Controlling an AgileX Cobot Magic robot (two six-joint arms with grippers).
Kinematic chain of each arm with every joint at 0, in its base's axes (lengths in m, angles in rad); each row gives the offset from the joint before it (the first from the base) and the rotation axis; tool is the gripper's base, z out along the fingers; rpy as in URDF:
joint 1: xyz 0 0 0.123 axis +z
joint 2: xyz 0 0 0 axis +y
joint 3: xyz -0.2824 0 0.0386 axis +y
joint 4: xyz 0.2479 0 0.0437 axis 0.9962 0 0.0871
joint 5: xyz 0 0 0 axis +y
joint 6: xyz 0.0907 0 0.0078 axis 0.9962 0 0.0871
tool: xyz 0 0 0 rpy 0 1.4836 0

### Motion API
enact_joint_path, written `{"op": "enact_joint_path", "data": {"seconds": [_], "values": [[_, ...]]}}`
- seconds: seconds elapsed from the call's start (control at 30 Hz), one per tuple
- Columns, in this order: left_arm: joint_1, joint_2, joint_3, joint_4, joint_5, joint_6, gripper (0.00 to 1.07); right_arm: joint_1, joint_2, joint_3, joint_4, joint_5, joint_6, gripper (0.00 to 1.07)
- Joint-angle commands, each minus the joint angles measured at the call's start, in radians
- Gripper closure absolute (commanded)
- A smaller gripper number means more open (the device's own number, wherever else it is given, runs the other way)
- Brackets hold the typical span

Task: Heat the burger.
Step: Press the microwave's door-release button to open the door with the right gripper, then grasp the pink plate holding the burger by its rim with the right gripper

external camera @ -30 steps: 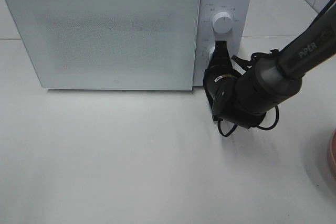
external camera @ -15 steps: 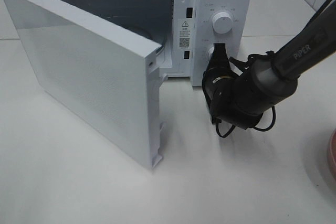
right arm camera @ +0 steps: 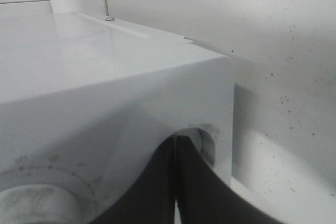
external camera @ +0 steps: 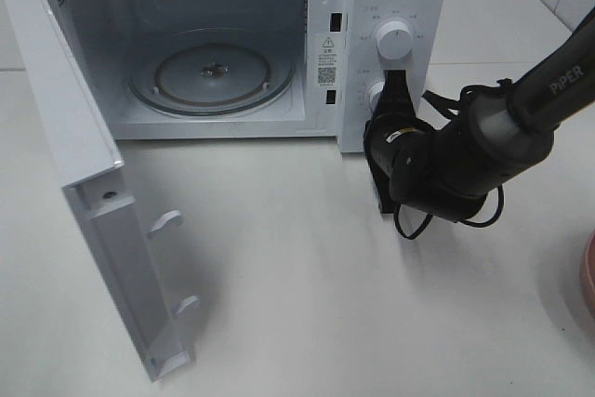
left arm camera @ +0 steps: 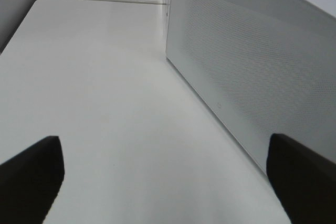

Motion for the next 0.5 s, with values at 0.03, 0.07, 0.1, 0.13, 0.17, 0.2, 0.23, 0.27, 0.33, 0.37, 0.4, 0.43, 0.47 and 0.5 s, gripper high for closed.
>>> {"op": "enact_joint_path", "data": {"seconds": [0.03, 0.07, 0.1, 0.13, 0.17, 0.2, 0.23, 0.27, 0.33, 0.37, 0.4, 0.43, 0.47, 0.5], "values": [[0.002, -0.02, 0.002, -0.005, -0.003, 0.0, 0.09, 0.012, -0.039, 0.017, -0.04, -0.108, 0.029, 1.07], [0.002, -0.02, 0.002, -0.005, -0.003, 0.0, 0.09, 0.025, -0.051, 0.039, -0.04, -0.085, 0.029, 1.07], [0.002, -0.02, 0.002, -0.005, -0.003, 0.0, 0.09, 0.025, -0.051, 0.039, -0.04, -0.085, 0.029, 1.07], [0.002, -0.02, 0.002, -0.005, -0.003, 0.0, 0.09, 0.037, -0.07, 0.066, -0.04, -0.084, 0.025, 1.07], [0.002, -0.02, 0.002, -0.005, -0.003, 0.0, 0.09, 0.044, -0.08, 0.08, -0.04, -0.085, 0.023, 1.07], [0.002, -0.02, 0.002, -0.005, -0.003, 0.0, 0.09, 0.044, -0.08, 0.08, -0.04, -0.085, 0.023, 1.07], [0.002, -0.02, 0.002, -0.005, -0.003, 0.0, 0.09, 0.044, -0.101, 0.106, -0.041, -0.085, 0.012, 1.07], [0.002, -0.02, 0.002, -0.005, -0.003, 0.0, 0.09, 0.044, -0.114, 0.119, -0.041, -0.082, 0.001, 1.07], [0.002, -0.02, 0.002, -0.005, -0.003, 0.0, 0.09, 0.052, -0.138, 0.145, -0.038, -0.08, -0.015, 1.07], [0.002, -0.02, 0.002, -0.005, -0.003, 0.0, 0.09, 0.053, -0.15, 0.156, -0.037, -0.078, -0.023, 1.07], [0.002, -0.02, 0.002, -0.005, -0.003, 0.0, 0.09, 0.053, -0.15, 0.156, -0.037, -0.078, -0.023, 1.07], [0.002, -0.02, 0.002, -0.005, -0.003, 0.0, 0.09, 0.055, -0.183, 0.186, -0.042, -0.068, -0.05, 1.07], [0.002, -0.02, 0.002, -0.005, -0.003, 0.0, 0.09, 0.055, -0.183, 0.186, -0.042, -0.068, -0.05, 1.07], [0.002, -0.02, 0.002, -0.005, -0.003, 0.0, 0.09, 0.055, -0.2, 0.201, -0.041, -0.062, -0.062, 1.07]]}}
